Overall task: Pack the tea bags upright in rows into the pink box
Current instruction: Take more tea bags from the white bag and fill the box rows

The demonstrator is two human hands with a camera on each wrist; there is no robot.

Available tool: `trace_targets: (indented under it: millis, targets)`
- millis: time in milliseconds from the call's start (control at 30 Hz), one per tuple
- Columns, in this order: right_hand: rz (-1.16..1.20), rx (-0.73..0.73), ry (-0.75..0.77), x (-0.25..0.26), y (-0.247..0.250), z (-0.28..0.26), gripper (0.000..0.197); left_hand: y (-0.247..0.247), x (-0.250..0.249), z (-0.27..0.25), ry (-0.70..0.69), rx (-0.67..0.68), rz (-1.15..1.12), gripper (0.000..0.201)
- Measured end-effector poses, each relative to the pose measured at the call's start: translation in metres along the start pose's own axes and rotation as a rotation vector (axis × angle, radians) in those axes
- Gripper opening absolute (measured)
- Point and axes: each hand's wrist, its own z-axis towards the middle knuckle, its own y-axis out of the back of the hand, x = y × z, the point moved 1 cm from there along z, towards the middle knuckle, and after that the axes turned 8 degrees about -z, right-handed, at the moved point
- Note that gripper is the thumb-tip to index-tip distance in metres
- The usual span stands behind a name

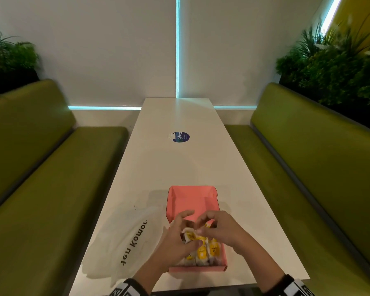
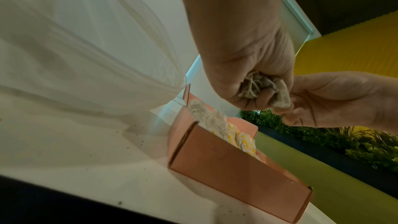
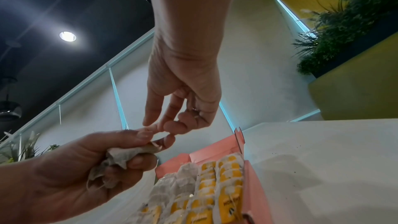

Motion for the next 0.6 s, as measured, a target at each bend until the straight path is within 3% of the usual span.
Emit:
trace_targets:
  millis: [100, 233, 300, 467, 600]
  targets:
    - [-0.116, 0.037, -0.029, 0.0, -0.003, 0.001, 0.013, 0.0, 0.0, 0.0, -0.03, -0.018, 0.026, 0.093]
    - [-0.164, 0.125, -0.037, -0.003, -0.009, 0.004, 0.016, -0.002, 0.002, 0.003, -0.08, -0.008, 0.088, 0.108]
    - [-0.133, 0.088, -0.032, -0.004, -0.011, 0.004, 0.01, -0.001, 0.005, 0.002, -0.081, 0.012, 0.106, 0.11]
    - [-0.047, -0.055, 0.003, -0.005, -0.001, 0.005, 0.019, 0.002, 0.002, -0.001, 0.005, -0.032, -0.028, 0.097]
    - [-0.03, -0.128, 0.042, 0.0, 0.007, 0.004, 0.021, 0.006, 0.01, 0.001, 0.063, -0.047, -0.012, 0.054]
